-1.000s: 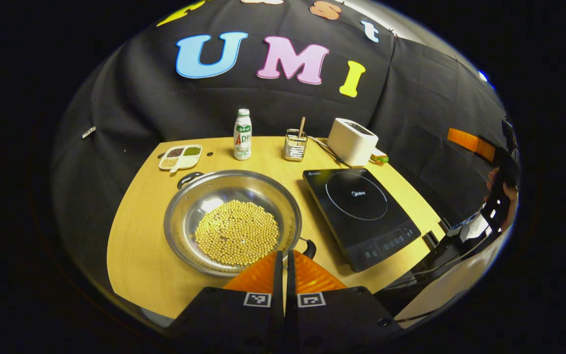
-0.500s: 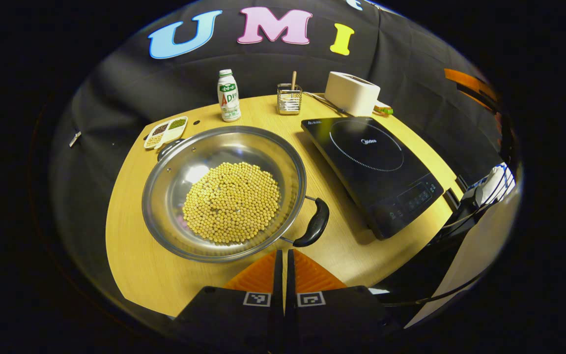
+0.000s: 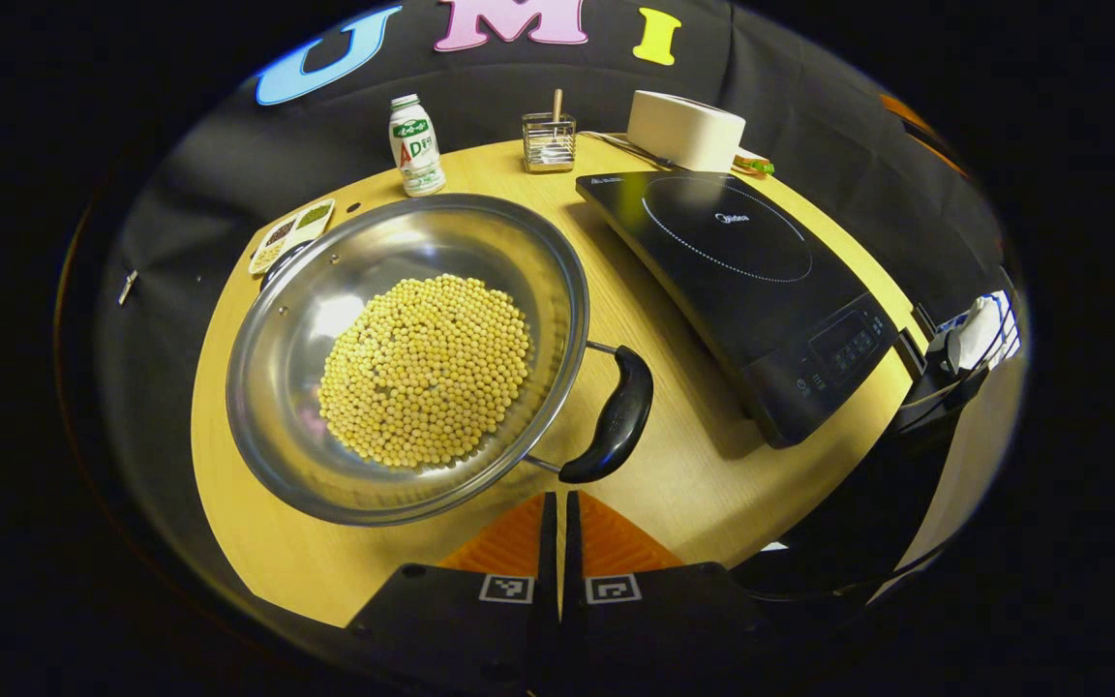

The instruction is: First push the handle of the pot to place it horizontally, then grasp the pot with both hands and set it on the induction cooktop.

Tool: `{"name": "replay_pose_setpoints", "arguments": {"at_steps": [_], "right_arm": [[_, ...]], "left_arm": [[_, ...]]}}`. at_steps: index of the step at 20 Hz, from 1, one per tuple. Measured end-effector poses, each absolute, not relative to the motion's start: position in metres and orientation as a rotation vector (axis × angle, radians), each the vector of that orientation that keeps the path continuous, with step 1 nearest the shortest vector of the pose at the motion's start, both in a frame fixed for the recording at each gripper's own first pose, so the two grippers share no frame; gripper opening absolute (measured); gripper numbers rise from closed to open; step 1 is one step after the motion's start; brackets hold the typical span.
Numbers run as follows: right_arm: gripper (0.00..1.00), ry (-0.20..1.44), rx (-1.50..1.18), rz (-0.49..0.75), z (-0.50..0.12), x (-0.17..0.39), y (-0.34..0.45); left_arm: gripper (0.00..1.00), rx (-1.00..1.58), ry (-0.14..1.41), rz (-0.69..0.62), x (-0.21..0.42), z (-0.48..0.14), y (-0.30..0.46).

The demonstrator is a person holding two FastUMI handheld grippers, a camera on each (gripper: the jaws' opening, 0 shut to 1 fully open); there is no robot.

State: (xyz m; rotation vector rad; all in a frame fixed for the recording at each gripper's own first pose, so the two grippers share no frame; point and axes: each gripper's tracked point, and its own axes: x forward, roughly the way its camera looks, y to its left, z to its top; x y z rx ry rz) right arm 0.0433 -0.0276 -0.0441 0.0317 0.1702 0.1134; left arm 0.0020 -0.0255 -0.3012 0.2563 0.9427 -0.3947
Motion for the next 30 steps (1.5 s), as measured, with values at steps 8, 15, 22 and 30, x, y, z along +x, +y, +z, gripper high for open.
{"name": "replay_pose_setpoints", "arguments": {"at_steps": [8,15,22,30], "right_arm": [[0.98,0.182,0.044,0.074,-0.048,0.043,-0.046],[0.98,0.179,0.035,0.071,-0.048,0.046,-0.048],[0.98,0.144,0.041,0.062,-0.039,0.047,-0.055],[0.98,0.127,0.028,0.078,-0.035,0.048,-0.053]], "left_arm": [[0.05,0.274,0.931,-0.432,0.022,-0.300,-0.047],[0.05,0.204,0.929,-0.433,0.045,-0.297,-0.066],[0.05,0.196,0.907,-0.433,0.065,-0.295,-0.081],[0.05,0.161,0.878,-0.434,0.096,-0.291,-0.100]]}}
